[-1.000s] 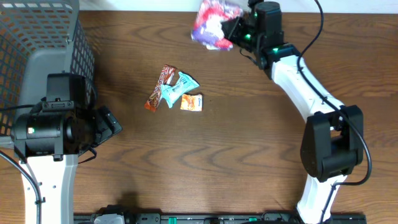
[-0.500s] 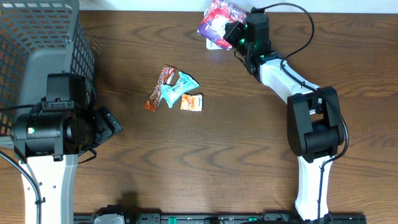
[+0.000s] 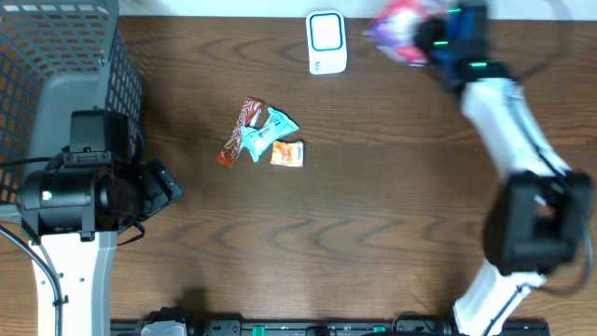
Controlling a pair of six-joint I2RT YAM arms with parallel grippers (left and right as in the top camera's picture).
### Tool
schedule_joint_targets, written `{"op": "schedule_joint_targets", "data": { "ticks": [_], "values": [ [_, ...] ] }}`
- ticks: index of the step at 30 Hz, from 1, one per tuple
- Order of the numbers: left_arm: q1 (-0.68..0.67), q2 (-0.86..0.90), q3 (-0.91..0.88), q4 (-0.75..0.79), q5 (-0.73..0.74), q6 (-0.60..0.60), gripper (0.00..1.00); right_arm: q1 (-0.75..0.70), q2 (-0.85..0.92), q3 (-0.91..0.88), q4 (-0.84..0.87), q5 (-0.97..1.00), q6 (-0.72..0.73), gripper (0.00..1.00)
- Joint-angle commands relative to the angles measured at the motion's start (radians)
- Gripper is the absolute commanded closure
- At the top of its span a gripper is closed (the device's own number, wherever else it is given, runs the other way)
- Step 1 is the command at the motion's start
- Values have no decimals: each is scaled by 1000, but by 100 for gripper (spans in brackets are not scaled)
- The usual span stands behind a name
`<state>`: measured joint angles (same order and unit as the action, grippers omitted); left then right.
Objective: Scan the item barcode
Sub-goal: 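Carry the held pack with the right gripper to the table's right edge, then release the purple pack and swing the right gripper toward the center items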
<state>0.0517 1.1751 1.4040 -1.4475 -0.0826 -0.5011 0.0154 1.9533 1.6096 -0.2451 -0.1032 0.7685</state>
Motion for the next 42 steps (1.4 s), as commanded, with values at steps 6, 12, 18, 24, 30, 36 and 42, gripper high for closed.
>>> {"op": "schedule_joint_targets", "data": {
  "ticks": [6, 12, 18, 24, 30, 36, 42],
  "values": [
    [5, 0, -3, -3, -15, -10, 2, -341, -101, 13, -337, 192, -44, 99],
    [5, 0, -3, -3, -15, -9, 2, -527, -32, 13, -399, 191, -45, 99],
    [5, 0, -3, -3, -16, -10, 2, -643, 79, 13, -382, 151, -51, 80],
    [5, 0, -3, -3, -15, -9, 2, -681, 110, 15, -314, -79, -163, 31],
    [5, 0, -3, -3, -16, -10, 2, -681, -21, 18, -320, -93, -183, 32],
    [5, 0, -3, -3, -15, -9, 2, -682, -123, 18, -363, -83, -183, 33],
    [5, 0, -3, -3, -15, -10, 2, -681, -137, 18, -431, -242, -259, 36]
  ]
}}
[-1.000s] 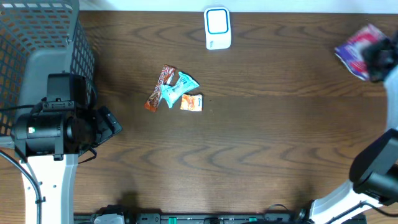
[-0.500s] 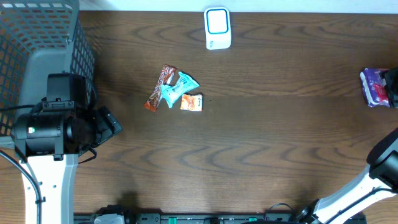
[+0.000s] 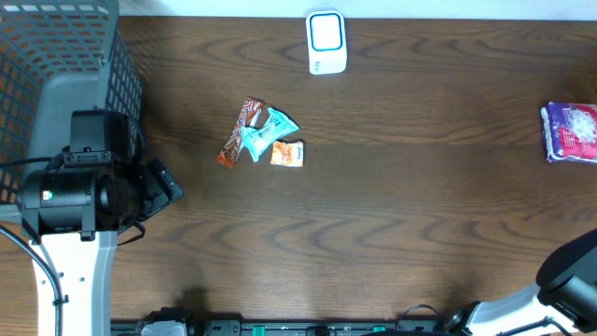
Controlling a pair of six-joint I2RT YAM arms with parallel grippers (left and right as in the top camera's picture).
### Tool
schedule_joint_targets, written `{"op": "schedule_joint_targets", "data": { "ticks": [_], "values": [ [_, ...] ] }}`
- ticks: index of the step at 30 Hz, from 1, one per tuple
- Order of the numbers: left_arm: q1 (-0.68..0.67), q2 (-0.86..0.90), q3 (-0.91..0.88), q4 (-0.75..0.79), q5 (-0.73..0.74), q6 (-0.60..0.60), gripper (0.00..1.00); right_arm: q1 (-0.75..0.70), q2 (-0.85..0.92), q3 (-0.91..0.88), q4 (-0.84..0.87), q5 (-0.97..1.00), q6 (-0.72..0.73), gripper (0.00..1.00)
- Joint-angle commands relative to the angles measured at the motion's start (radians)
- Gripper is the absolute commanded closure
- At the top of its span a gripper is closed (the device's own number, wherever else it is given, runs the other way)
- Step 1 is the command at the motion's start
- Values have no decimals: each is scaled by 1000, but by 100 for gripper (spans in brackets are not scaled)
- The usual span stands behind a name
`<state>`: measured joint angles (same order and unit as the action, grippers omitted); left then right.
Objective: Scan the item barcode
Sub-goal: 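Release the purple pack and swing the right gripper toward the center items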
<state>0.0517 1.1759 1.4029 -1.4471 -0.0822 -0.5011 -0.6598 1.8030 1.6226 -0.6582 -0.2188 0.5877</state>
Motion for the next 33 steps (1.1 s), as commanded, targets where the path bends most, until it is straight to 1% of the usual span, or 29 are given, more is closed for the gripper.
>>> {"op": "schedule_joint_targets", "data": {
  "ticks": [1, 3, 6, 9, 15, 16, 17, 23, 26, 29, 33],
  "values": [
    [5, -1, -2, -4, -16, -10, 2, 1, 14, 4, -24, -190, -120, 35],
    [5, -1, -2, -4, -16, -10, 2, 24, 14, 4, -39, -292, -185, 35],
    [5, -1, -2, -4, -16, -10, 2, 77, 14, 4, -73, -369, -230, 28],
    [5, -1, -2, -4, -16, -10, 2, 166, 15, 4, -126, -383, -230, 18],
    [5, -1, -2, -4, -16, -9, 2, 369, 17, -2, -166, -373, -293, 6],
    [5, -1, -2, -4, -16, -10, 2, 407, 17, -2, -174, -357, -297, 1],
    [5, -1, -2, -4, -16, -10, 2, 468, 17, -2, -185, -324, -297, 1],
    [5, -1, -2, -4, -16, -9, 2, 695, 23, -2, -179, -170, -296, 1],
    [5, -1, -2, -4, -16, -9, 2, 815, 38, -2, -161, -92, -259, 1],
    [5, -1, -2, -4, -16, -10, 2, 883, 57, -2, -147, -63, -216, 1],
    [5, -1, -2, -4, -16, -10, 2, 969, 108, -2, -119, -68, -199, 1]
  ]
}}
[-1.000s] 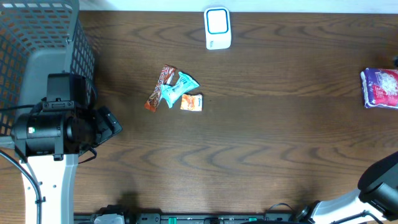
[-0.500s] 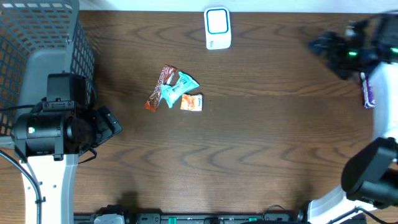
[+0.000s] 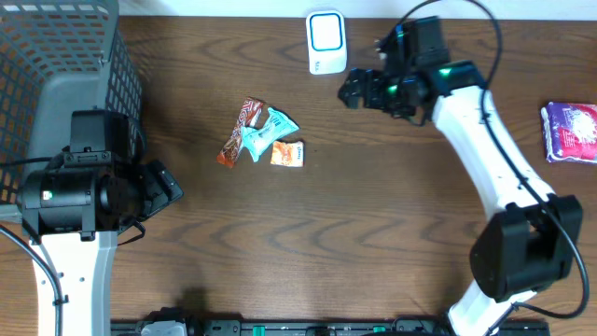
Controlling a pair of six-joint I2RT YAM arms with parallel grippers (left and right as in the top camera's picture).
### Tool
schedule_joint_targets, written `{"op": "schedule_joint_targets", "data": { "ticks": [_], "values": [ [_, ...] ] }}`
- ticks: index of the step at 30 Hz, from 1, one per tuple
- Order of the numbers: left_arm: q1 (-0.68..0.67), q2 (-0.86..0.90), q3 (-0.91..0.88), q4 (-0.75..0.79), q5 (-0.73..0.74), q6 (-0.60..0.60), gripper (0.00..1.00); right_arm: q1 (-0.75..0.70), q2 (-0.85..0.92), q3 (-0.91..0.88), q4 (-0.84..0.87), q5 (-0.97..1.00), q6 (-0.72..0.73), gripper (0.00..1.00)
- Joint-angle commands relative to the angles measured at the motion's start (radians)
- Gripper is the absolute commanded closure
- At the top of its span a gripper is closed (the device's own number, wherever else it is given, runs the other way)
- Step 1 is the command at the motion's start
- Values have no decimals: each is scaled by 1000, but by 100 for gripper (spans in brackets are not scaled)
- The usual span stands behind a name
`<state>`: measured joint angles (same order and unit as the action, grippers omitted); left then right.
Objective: Scan the item barcode
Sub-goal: 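Release the purple pack and swing the right gripper toward the center items, then grasp the orange Kleenex pack with the right gripper and pull it right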
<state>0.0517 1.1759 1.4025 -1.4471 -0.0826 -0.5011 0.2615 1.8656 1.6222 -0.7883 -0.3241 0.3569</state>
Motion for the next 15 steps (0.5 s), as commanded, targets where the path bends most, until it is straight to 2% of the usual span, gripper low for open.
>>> {"op": "schedule_joint_targets", "data": {
  "ticks": [1, 9, 15],
  "values": [
    [5, -1, -1, -3, -15, -10, 2, 70, 63, -2, 12, 37, 32, 1],
    [5, -1, -1, -4, -15, -9, 2, 216, 198, -2, 82, 38, 31, 2],
    [5, -1, -1, -4, -15, -10, 2, 258, 249, -2, 146, 38, 13, 12]
  ]
}}
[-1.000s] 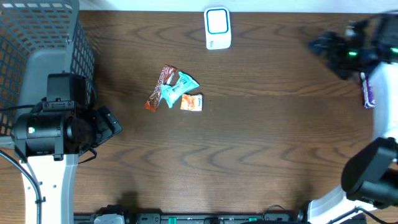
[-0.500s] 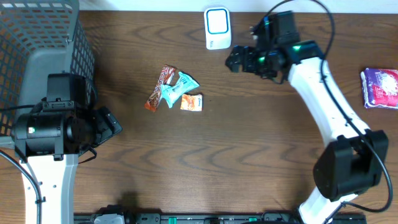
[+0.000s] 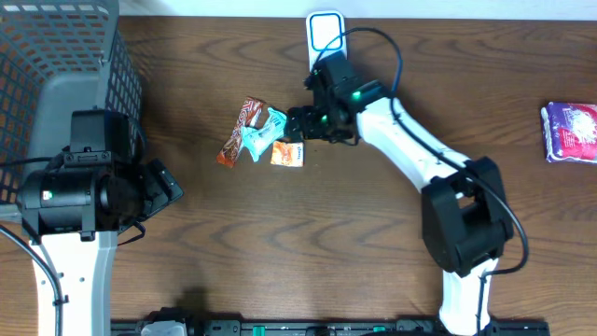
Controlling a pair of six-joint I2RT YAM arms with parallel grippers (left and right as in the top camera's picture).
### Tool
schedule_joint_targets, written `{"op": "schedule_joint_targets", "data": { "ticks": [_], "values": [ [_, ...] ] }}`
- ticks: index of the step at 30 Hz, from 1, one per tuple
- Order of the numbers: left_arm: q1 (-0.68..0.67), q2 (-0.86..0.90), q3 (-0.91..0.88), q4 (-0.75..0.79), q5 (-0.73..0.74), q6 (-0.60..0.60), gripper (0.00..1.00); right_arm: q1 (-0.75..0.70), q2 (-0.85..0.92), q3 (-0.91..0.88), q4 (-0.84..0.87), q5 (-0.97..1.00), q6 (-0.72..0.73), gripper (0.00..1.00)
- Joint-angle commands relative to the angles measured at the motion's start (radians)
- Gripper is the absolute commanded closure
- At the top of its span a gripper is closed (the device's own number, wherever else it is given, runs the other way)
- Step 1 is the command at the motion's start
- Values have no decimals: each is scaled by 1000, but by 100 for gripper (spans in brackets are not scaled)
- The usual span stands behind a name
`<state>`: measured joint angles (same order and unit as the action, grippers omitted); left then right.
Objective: Scan the item barcode
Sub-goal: 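Grasp the orange Kleenex pack with the right gripper and pull it right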
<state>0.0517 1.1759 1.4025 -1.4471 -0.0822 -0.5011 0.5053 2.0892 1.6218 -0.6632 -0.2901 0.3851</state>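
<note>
A white barcode scanner (image 3: 325, 33) stands at the table's far edge, its lower part hidden behind my right arm. Three snack packets lie together mid-table: a brown-red one (image 3: 238, 133), a light blue one (image 3: 268, 131) and an orange one (image 3: 287, 155). My right gripper (image 3: 300, 124) hovers just right of the blue packet and above the orange one, its fingers apart and nothing in them. A purple packet (image 3: 569, 133) lies at the right edge. My left gripper (image 3: 164, 183) rests far left, away from every packet.
A grey mesh basket (image 3: 56, 37) fills the far left corner behind the left arm. The right arm's links (image 3: 420, 159) stretch diagonally across the right half of the table.
My right gripper has moved left and toward me, from beside the scanner to the cluster of three packets. The packets, the purple packet and the left arm are where they were.
At first my right gripper held the purple packet up at the far edge, right of the scanner. Later that packet lay at the table's right edge with the arm nearly out of view. Then the empty gripper was beside the scanner, and now it is at the packet cluster.
</note>
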Motion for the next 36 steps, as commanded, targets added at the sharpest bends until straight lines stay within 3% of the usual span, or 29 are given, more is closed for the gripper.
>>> {"op": "schedule_joint_targets", "data": {
  "ticks": [1, 12, 20, 25, 29, 32, 36],
  "values": [
    [5, -1, -1, -4, -16, -10, 2, 21, 36, -1, 29, 6, -24, 14],
    [5, -1, -1, -4, -16, -10, 2, 40, 89, -1, 40, 15, -27, 26],
    [5, -1, -1, -4, -16, -10, 2, 47, 116, -1, 46, 15, -27, 56],
    [5, -1, -1, -4, -16, -10, 2, 47, 116, -1, 45, 16, -27, 60],
    [5, -1, -1, -4, -16, -10, 2, 47, 116, -1, 20, 24, -27, 77],
    [5, -1, -1, -4, -16, -10, 2, 43, 116, -1, -4, 49, -26, 99],
    [5, -1, -1, -4, -16, -10, 2, 24, 116, -1, -14, 52, 30, 99]
  ]
}}
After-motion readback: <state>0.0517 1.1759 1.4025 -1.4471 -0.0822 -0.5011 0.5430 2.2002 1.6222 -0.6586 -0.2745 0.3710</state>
